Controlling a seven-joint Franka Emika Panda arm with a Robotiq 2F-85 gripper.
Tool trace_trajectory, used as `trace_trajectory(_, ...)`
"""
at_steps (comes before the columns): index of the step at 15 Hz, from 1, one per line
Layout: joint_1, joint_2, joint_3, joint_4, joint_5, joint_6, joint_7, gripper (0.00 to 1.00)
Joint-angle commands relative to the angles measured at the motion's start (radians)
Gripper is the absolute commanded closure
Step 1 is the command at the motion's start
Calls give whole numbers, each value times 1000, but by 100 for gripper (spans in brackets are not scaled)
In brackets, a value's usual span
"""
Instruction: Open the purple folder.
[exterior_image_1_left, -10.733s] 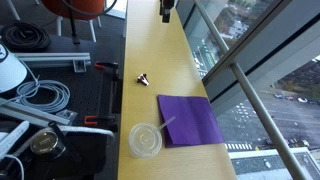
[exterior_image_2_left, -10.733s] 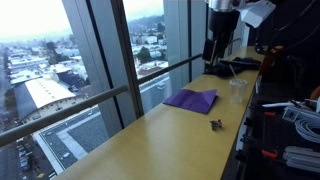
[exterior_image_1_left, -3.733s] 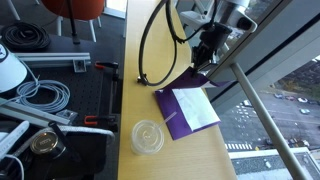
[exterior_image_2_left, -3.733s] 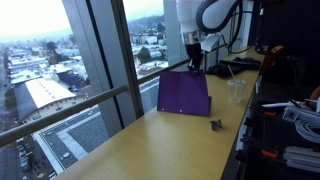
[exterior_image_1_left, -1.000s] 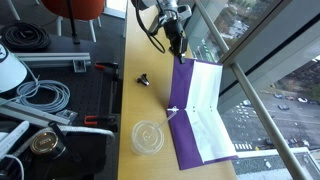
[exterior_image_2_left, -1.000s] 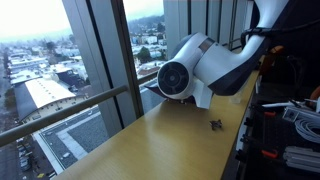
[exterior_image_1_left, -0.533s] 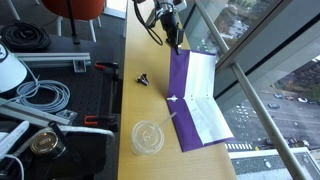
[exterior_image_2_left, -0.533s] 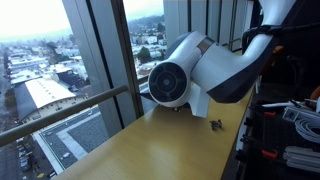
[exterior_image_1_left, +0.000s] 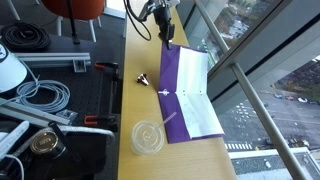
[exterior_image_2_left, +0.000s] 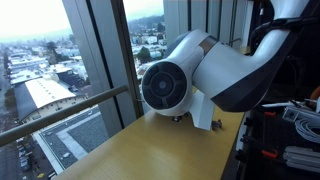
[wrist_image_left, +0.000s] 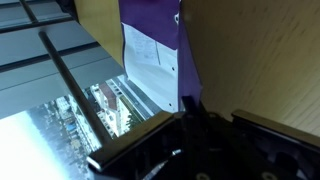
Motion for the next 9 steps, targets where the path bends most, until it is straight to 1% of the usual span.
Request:
trace_trajectory(1, 19, -1, 5, 12, 37, -7, 12, 100)
trace_trajectory(4, 27, 0, 3, 14, 44, -5, 16, 100)
trace_trajectory(5, 26, -2, 3, 13, 47, 1, 20, 73)
trace_trajectory(6, 23, -7, 4, 10, 50, 8, 21, 72)
trace_trajectory(7, 20, -13, 5, 7, 53, 15, 23, 66)
trace_trajectory(9, 4, -39, 14, -9, 68, 58, 30, 51)
